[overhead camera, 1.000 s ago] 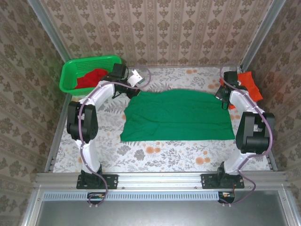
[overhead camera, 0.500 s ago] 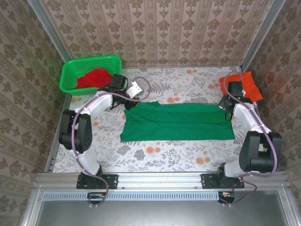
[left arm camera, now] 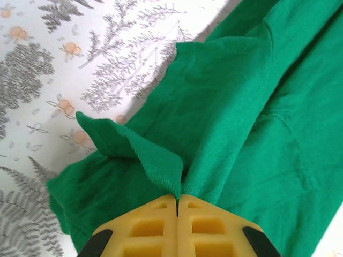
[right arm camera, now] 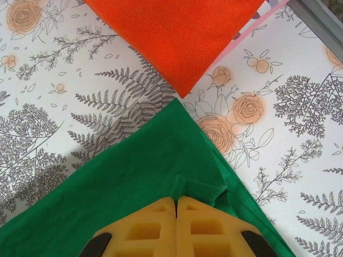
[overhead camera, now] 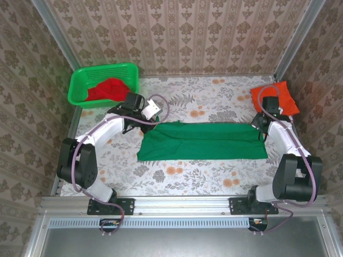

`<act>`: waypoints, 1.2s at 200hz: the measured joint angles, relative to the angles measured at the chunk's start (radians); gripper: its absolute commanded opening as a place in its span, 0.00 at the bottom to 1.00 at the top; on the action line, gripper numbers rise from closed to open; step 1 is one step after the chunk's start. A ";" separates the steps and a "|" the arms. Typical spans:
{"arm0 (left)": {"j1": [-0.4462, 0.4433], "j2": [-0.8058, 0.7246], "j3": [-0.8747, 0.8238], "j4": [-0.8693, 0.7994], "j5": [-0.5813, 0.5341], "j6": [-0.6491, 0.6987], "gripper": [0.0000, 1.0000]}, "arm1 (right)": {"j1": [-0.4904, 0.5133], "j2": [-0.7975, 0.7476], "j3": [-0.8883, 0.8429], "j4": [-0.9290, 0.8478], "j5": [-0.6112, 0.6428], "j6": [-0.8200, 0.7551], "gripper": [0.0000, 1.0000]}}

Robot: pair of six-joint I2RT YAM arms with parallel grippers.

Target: Fold and stack the t-shirts

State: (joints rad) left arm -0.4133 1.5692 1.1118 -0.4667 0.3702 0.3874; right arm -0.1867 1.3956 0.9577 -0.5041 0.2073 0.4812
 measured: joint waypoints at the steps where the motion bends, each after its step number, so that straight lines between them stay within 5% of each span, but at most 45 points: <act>1: -0.001 -0.002 -0.003 0.000 -0.001 -0.003 0.00 | 0.000 0.000 0.000 0.000 0.000 0.000 0.00; 240: -0.018 -0.211 -0.116 -0.027 -0.087 -0.174 0.00 | -0.014 -0.011 -0.005 -0.072 -0.005 0.053 0.00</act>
State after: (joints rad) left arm -0.4316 1.3579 0.9962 -0.4938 0.2829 0.2131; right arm -0.2005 1.3846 0.9527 -0.5762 0.2028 0.5339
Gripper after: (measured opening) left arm 0.052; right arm 0.047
